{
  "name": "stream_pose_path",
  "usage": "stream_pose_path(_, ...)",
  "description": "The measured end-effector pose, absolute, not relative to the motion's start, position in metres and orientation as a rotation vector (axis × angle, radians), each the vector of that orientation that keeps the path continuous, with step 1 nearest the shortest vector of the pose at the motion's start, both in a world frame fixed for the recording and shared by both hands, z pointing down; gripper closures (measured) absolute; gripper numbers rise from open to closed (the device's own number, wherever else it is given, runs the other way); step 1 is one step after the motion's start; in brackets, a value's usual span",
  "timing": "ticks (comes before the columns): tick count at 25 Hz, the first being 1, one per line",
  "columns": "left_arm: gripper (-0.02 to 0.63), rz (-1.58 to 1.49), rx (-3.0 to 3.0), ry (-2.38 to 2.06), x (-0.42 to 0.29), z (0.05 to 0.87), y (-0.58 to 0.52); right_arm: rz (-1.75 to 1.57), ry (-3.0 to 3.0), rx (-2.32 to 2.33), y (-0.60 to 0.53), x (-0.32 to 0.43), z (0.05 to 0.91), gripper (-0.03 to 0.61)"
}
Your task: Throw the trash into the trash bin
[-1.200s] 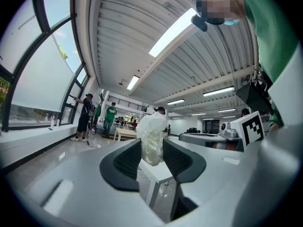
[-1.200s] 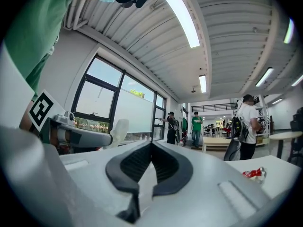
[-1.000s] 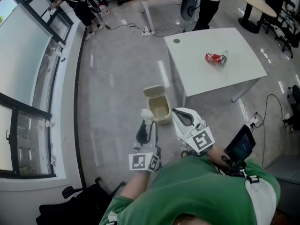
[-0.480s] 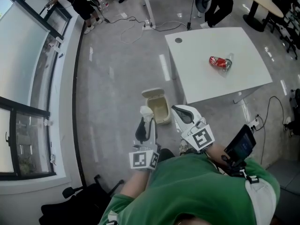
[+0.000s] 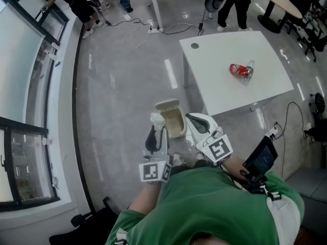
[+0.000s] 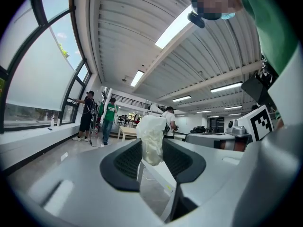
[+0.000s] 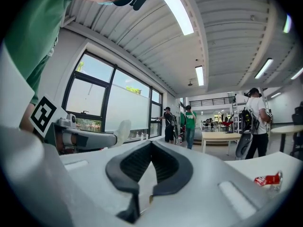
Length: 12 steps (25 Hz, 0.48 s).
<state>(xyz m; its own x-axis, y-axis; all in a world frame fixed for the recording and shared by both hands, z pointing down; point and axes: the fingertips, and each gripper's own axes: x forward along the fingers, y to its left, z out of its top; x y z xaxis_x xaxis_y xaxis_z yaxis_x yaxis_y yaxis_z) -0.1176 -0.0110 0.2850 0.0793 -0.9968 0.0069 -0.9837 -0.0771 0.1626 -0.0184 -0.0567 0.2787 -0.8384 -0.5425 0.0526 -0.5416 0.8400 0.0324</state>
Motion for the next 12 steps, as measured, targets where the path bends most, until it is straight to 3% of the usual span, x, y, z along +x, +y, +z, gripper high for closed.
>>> stream_pose_path(12, 0.466, -0.177, 2.226, -1.955, -0.168, 0.307, -0.029, -0.048, -2.860, 0.926, -0.072, -0.062, 0.295, 0.575)
